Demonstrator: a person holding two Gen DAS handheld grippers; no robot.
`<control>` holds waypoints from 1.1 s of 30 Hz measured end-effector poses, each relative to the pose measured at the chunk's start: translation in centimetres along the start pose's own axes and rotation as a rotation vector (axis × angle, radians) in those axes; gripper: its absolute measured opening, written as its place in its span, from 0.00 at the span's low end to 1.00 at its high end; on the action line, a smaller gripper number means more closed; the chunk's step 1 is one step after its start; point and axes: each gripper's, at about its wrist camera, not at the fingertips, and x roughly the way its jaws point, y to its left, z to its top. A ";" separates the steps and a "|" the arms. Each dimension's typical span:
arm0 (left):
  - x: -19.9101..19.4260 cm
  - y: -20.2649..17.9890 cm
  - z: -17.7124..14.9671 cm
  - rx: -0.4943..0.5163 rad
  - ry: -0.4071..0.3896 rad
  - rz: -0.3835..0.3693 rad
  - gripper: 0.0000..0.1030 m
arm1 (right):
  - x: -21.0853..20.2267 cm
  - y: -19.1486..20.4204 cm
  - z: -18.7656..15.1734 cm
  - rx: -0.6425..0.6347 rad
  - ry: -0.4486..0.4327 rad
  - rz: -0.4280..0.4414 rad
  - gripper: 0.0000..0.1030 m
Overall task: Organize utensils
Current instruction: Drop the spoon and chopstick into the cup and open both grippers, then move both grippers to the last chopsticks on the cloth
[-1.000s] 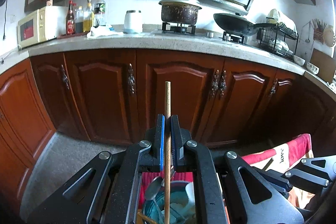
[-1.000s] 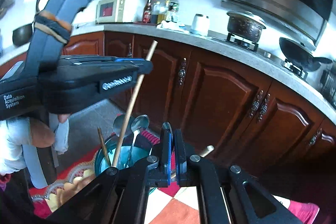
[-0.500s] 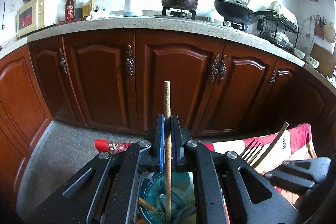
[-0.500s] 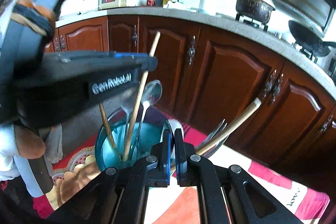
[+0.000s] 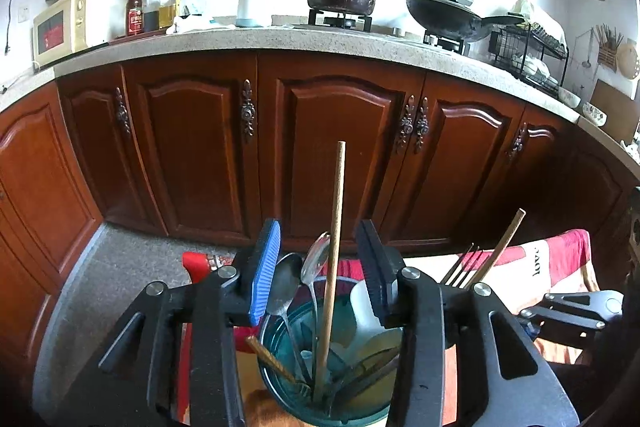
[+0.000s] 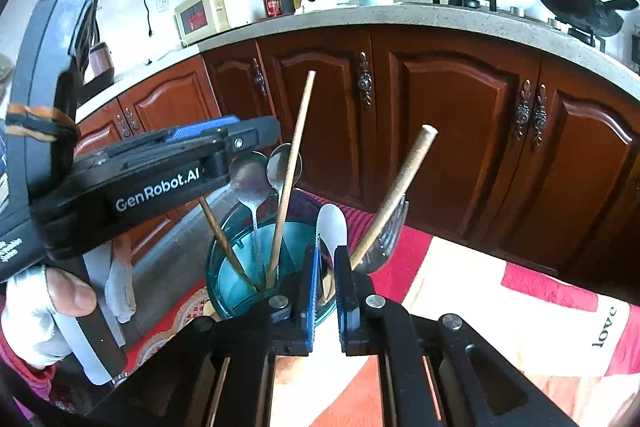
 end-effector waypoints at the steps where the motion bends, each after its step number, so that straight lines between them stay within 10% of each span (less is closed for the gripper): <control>1: -0.1 0.0 0.0 0.000 0.003 0.004 0.39 | -0.3 0.0 0.0 0.005 -0.003 0.002 0.08; 19: -3.9 -3.4 -2.1 0.017 0.021 0.071 0.45 | -5.5 -1.1 -1.9 0.069 -0.041 -0.014 0.23; 33: -5.1 -8.8 -7.1 0.026 0.138 -0.075 0.45 | -8.6 -6.4 -9.4 0.133 0.067 -0.100 0.23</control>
